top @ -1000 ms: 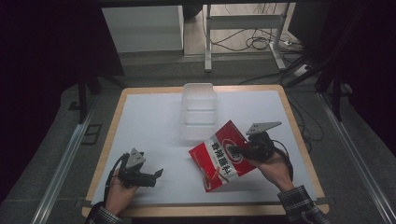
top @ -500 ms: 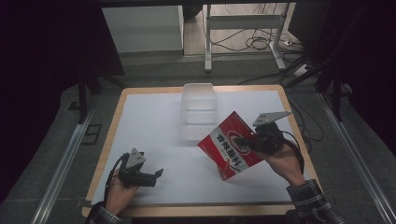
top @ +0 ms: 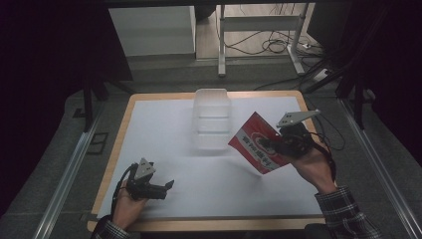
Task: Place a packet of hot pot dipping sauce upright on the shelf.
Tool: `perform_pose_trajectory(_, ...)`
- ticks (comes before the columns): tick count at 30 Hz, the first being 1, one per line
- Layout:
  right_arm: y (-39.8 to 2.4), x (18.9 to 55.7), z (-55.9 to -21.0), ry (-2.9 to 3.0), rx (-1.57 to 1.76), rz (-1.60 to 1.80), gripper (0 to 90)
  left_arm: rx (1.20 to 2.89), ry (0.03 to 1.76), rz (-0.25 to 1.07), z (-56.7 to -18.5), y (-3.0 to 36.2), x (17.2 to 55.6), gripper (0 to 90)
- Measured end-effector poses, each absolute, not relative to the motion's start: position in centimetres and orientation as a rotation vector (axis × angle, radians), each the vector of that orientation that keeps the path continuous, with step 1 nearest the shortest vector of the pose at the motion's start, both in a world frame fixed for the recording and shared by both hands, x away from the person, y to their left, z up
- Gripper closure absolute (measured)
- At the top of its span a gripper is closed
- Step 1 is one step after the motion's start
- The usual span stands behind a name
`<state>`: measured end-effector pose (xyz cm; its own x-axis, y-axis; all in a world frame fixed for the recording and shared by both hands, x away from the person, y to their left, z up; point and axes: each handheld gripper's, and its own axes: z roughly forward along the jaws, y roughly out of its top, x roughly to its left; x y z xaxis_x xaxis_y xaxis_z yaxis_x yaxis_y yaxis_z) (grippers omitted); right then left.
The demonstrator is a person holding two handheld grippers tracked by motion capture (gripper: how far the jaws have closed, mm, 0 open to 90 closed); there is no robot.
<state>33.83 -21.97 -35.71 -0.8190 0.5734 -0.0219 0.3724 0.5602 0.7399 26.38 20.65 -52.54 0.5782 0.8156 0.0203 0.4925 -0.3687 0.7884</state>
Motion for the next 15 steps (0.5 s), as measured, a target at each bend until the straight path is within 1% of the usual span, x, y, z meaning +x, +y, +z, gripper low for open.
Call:
perform_pose_trajectory(5,-22.9,34.5,-34.9,2.502,0.807,1.102,87.3,2.040,1.041,0.534,-52.6,20.6,26.4,1.9)
perform_pose_trajectory(15,-23.4,35.8,-33.8,2.472,0.806,1.094,87.3,2.034,1.041,0.534,-52.5,20.7,26.4,1.9)
